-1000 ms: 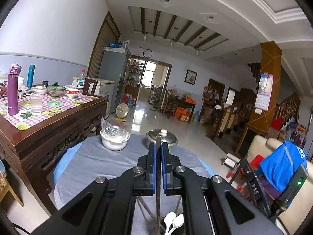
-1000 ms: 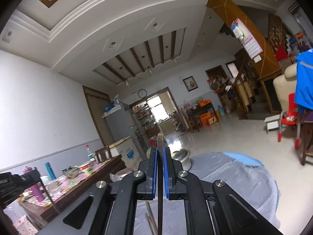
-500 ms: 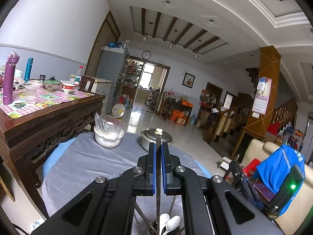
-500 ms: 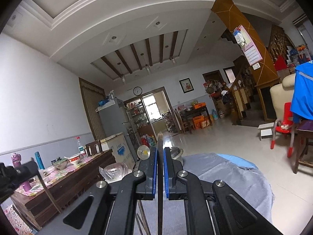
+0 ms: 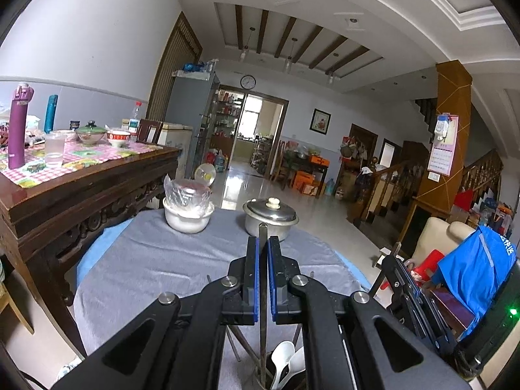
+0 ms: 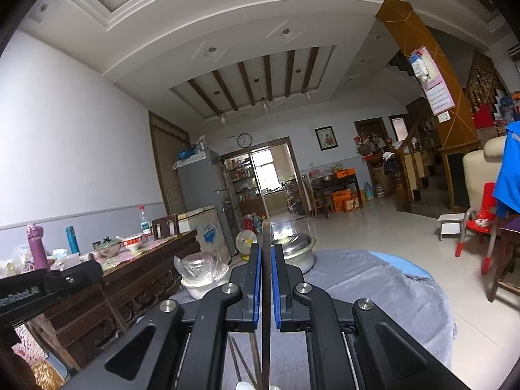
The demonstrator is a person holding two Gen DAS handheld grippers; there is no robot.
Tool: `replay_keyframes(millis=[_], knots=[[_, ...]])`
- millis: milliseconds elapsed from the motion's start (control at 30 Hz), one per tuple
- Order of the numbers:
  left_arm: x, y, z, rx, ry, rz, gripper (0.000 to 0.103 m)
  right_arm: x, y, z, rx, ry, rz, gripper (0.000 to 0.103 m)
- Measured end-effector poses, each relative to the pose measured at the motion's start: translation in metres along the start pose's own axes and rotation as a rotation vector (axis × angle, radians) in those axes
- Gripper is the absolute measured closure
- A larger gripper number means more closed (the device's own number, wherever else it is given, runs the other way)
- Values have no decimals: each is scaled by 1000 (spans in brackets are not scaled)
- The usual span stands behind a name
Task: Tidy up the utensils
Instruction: 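Lower the held chopsticks into the grey holder with both grippers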
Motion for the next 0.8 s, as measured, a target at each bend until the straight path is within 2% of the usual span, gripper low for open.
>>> replay_keyframes(millis=[800], knots=[[-7,-6,-12,-16,48,-62,98,-15,-2,-3,49,-5,-76,94]])
Point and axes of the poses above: each gripper's, at about its wrist camera, not at the fingertips, and y roughly against the way its jaws point, z to its right, x to its top, the point moved 10 cm from there along -y, roughly the way its jaws point, and after that the axes turned 12 degrees about -z, right-handed, at the moved point
